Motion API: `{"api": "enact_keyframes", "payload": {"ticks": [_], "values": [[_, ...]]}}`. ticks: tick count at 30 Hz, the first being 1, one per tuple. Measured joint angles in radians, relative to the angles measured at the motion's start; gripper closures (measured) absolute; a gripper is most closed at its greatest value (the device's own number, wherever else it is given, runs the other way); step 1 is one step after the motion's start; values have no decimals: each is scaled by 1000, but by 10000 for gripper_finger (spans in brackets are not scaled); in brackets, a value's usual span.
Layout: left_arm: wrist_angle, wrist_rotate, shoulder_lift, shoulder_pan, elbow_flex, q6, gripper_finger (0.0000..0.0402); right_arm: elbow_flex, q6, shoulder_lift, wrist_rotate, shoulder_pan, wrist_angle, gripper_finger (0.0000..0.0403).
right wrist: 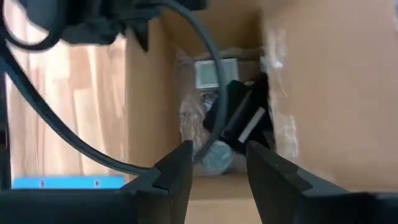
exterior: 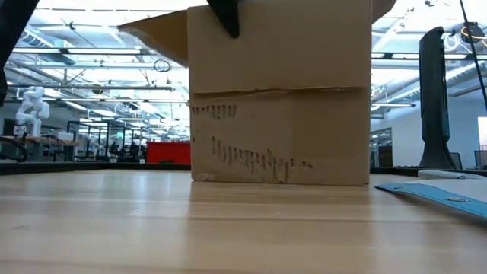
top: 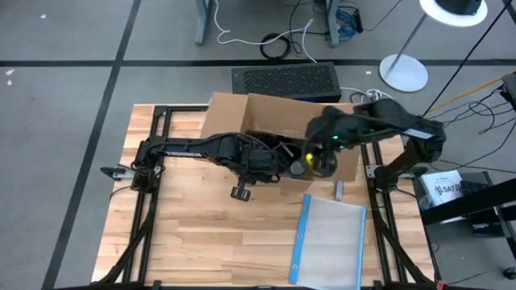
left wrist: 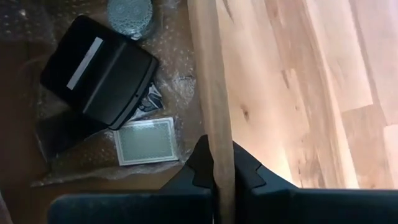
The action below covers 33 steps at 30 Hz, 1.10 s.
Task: Unpack boxes
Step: Open the cardboard box using the gray cutter
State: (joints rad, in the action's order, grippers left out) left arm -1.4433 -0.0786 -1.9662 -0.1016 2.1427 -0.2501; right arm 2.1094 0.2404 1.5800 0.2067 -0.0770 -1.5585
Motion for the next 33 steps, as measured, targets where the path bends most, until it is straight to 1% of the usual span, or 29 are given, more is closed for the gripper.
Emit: {"api": "enact_keyframes", "payload": {"ticks": [3, 7, 9, 14, 16, 18, 20, 21, 22, 24, 26, 30, 33], "values": [[-1, 20, 12, -7, -2, -3, 389, -8, -58, 45, -5, 18, -11, 261], [-27, 44, 30, -21, -2, -3, 389, -10, -47, 61, -9, 51, -6, 263], [-50, 40, 38, -31, -3, -11, 389, -9, -45, 51, -70, 63, -4, 266], [-140, 36, 68, -54, -2, -78, 389, -10, -12, 16, -289, 87, -22, 275], [-144, 43, 76, -59, -2, -99, 389, -9, 5, 10, -358, 89, -14, 278], [-139, 65, 79, -58, -2, -119, 389, -9, 12, 14, -390, 80, -7, 280], [-130, 86, 80, -58, -2, -123, 389, -11, 9, 23, -383, 69, -7, 282], [-127, 94, 80, -58, -2, -99, 389, -11, 9, 24, -371, 67, -7, 283], [-125, 103, 80, -59, -2, -67, 383, -11, 10, 24, -362, 68, -7, 284], [-129, 130, 81, -60, -2, -13, 359, -11, 24, 19, -344, 69, -5, 287], [-131, 146, 83, -59, -1, 21, 325, -11, 46, 17, -335, 70, 1, 289], [-129, 138, 85, -58, 1, 96, 257, -11, 100, 17, -336, 58, 27, 293], [-121, 146, 85, -59, 1, 161, 211, -11, 106, 17, -330, 39, 53, 294]]}}
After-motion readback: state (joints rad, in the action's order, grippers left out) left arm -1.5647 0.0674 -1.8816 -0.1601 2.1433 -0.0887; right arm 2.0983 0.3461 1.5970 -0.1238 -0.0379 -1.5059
